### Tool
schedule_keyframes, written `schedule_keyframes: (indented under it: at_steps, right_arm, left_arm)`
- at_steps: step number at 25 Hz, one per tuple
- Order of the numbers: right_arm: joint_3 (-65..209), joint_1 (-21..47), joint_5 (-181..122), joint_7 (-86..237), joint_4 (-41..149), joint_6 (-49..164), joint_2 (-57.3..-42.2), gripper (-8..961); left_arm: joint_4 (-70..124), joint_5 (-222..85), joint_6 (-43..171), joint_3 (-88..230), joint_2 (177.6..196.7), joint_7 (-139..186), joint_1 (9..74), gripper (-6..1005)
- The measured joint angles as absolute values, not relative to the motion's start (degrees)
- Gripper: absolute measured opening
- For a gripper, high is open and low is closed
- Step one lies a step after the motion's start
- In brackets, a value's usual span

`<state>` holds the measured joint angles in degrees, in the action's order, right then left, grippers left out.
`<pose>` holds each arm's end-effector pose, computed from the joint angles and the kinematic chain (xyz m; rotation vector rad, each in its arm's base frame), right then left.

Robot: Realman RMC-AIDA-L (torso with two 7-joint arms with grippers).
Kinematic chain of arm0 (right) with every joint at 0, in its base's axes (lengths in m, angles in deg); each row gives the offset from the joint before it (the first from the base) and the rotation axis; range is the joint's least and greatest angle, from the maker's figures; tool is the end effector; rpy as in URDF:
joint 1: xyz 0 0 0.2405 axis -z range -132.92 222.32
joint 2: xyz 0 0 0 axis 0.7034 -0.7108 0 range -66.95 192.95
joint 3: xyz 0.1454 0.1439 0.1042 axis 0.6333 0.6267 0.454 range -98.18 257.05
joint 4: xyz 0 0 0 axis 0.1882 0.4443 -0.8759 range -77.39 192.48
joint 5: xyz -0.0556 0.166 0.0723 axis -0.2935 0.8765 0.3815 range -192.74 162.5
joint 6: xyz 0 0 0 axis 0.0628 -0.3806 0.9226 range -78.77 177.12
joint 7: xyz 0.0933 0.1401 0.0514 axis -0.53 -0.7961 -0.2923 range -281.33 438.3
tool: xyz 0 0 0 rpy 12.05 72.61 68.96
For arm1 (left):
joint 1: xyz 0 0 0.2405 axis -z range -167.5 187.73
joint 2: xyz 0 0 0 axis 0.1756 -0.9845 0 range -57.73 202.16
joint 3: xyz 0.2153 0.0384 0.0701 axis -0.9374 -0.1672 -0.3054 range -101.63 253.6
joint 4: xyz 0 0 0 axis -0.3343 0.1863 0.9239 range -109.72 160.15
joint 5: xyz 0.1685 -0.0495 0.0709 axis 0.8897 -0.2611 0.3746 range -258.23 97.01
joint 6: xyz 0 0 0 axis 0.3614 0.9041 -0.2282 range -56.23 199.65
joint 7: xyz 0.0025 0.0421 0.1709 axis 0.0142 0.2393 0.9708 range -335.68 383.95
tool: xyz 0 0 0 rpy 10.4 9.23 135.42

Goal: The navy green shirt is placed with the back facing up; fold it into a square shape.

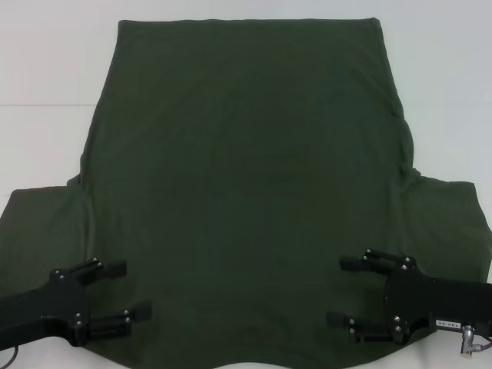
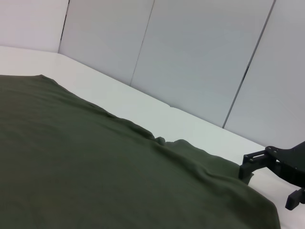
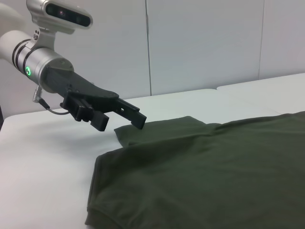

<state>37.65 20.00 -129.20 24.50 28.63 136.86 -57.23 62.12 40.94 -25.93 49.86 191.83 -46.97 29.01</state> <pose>0.2456 0.2683 -0.0509 -2.7684 0.3146 0.6505 -0.2768 0.2482 -0.0017 -2.6021 -0.7706 -0.7438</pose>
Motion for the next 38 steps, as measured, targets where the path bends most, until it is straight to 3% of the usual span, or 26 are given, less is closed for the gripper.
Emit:
schedule_keyframes:
  at_steps: [38]
  right_arm:
    - [37.86, 20.36, -129.20, 24.62, 28.72, 137.06, -57.23, 912]
  left_arm:
    - [62.13, 41.03, -26.02, 49.75, 191.97, -47.58, 28.92, 934]
